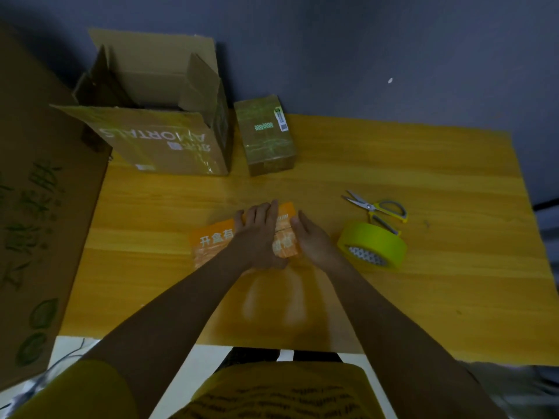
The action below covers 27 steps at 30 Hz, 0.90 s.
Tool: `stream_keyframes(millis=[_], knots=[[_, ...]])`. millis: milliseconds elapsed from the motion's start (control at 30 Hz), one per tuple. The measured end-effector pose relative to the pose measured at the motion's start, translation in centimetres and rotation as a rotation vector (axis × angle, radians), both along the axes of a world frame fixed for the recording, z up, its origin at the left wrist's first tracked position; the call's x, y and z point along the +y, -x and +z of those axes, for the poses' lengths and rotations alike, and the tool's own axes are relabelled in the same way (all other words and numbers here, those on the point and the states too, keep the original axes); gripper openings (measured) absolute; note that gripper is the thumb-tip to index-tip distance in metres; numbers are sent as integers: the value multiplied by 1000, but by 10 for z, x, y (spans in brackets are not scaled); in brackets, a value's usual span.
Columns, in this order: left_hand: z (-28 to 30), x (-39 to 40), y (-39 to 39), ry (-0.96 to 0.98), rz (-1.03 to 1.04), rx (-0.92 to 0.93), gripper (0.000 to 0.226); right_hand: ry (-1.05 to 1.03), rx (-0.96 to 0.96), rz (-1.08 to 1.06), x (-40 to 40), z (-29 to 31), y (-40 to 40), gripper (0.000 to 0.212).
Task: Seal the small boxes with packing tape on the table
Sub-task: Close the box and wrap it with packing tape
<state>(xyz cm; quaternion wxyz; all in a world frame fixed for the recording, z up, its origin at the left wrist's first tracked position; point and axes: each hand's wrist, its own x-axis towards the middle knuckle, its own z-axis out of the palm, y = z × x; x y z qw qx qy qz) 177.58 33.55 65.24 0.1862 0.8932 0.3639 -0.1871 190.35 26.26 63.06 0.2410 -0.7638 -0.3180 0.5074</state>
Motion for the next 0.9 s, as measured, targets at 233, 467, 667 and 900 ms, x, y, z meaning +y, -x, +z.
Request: stream_keyframes(millis=[233,467,667,900], knots=[[3,16,8,124,-27,-125,100,-80,47,-239,0,-2,11,54],[-15,-6,9,-228,285,-88,68,-322,-317,-7,2,-8,27,51],[-20,-5,64,-264,530,-87,85,-278,-372,7,1,-10,29,51],[-20,-16,92,389,1191,-800,101,-390,-826,348,9,-1,45,55]])
